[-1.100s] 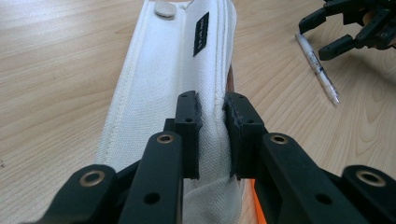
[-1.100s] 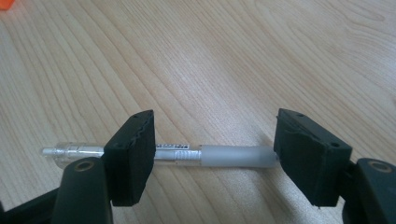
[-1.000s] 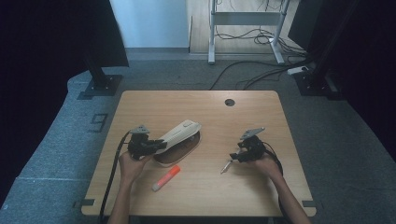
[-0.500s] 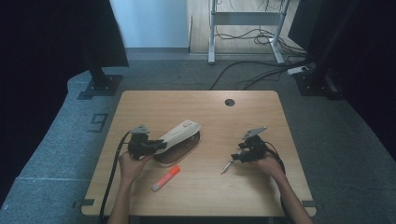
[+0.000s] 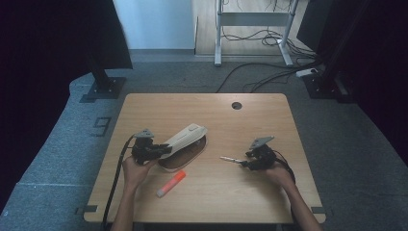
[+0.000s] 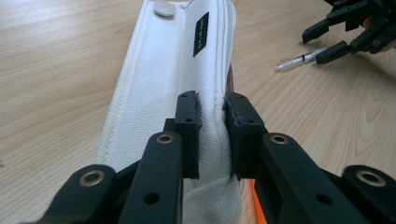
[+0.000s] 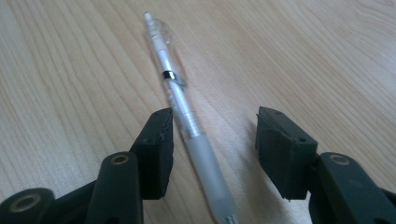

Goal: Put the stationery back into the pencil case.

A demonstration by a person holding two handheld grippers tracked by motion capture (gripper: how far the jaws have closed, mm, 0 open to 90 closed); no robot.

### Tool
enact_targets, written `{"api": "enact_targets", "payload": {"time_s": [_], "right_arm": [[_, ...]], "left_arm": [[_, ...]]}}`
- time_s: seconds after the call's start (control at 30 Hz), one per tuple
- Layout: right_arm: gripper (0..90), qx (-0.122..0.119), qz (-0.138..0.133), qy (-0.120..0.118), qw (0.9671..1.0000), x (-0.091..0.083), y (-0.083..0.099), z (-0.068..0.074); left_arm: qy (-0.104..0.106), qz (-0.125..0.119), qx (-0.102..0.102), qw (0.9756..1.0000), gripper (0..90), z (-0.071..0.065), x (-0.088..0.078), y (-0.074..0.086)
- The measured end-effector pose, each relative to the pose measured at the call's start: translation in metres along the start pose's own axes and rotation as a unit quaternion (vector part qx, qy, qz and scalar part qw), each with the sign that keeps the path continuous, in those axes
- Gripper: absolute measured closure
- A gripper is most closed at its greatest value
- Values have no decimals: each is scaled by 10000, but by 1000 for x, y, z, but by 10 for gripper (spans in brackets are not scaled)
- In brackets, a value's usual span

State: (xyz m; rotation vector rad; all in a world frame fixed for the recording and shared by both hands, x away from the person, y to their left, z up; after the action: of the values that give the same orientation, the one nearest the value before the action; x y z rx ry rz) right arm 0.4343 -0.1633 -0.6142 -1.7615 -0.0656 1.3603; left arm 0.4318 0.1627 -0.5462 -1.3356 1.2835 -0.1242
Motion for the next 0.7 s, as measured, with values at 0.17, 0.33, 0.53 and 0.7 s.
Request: {"api": "enact_targets", "payload": {"time_s": [0.17,0.33,0.53,0.7], "right_arm": [[623,-108,137,-49,9998,-1,-1,9],[756,-55,111,-80,9999,-3,1,9],[782,33,88,-69,9999,-5,2,10],[785,111,66,10,9999,-5,2,9]], "left_arm": [[-4,4,1,10000,762,0,0,0],[-5,8,6,10000,762,0,0,0],[-3,3,-1,10000,763,0,0,0],[-19,-15,2,10000,764,0,-1,0]]}}
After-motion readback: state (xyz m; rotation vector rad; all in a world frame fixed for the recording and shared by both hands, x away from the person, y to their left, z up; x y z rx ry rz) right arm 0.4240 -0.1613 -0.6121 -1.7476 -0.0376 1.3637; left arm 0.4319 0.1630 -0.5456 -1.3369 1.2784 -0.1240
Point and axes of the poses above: each handheld gripper's, and its own axes: x roughly forward along the jaws, y roughly out of its underside, z roughly to its left, the point moved 10 cm from there along x, roughly forward along the jaws, and after that the axes turned 2 degrees about y, right-handed, at the moved point
